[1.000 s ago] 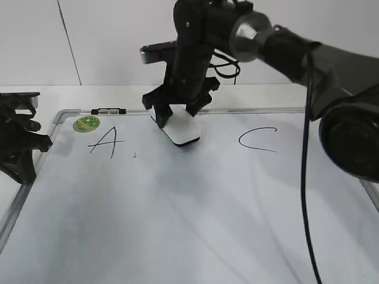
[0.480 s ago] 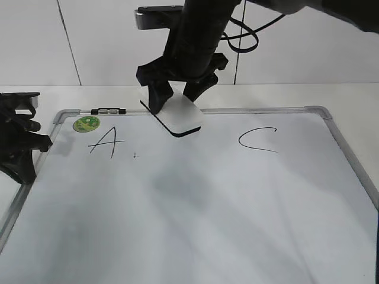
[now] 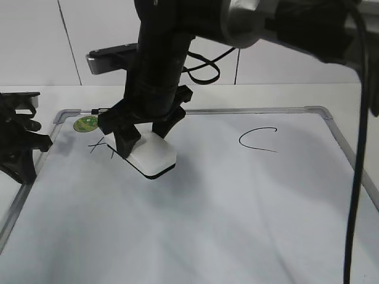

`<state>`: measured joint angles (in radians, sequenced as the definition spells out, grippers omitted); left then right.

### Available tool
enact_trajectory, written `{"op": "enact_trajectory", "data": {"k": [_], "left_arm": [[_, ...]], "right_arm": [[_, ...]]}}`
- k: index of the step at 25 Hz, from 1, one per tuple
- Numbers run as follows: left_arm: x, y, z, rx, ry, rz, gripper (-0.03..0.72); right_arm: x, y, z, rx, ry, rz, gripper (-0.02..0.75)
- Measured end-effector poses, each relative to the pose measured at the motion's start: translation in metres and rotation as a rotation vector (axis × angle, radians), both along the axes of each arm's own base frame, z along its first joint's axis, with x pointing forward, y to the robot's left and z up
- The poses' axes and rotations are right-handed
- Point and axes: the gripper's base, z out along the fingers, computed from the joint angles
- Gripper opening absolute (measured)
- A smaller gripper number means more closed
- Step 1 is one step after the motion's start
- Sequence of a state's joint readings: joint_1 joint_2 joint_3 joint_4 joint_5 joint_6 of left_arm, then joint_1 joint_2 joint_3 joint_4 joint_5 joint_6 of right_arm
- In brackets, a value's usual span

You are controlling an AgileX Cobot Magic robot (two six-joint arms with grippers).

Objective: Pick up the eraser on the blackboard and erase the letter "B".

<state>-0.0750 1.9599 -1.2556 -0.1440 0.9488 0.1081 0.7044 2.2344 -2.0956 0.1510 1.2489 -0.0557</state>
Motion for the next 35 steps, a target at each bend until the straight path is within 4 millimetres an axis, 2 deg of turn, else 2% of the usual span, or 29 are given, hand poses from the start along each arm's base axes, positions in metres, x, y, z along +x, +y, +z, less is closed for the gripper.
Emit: {"op": "enact_trajectory", "data": {"k": [7, 16, 27, 35], "left_arm": [[0.000, 0.000, 0.000, 0.000, 0.002, -0.002, 0.041], [0.000, 0.000, 0.000, 0.000, 0.002, -0.002, 0.041], [0.000, 0.000, 0.000, 0.000, 0.002, -0.002, 0.042], [0.000, 0.000, 0.000, 0.000, 0.002, -0.002, 0.041]], "right_arm": [[0.008, 0.004, -0.042, -0.070, 0.050, 0.001, 0.570], [0.010, 0.006, -0.062, -0.099, 0.068, 0.032, 0.570], [0.018, 0.000, -0.062, -0.170, -0.007, -0.010, 0.570], [0.044, -0.032, -0.061, -0.181, -0.021, -0.116, 0.569]]}}
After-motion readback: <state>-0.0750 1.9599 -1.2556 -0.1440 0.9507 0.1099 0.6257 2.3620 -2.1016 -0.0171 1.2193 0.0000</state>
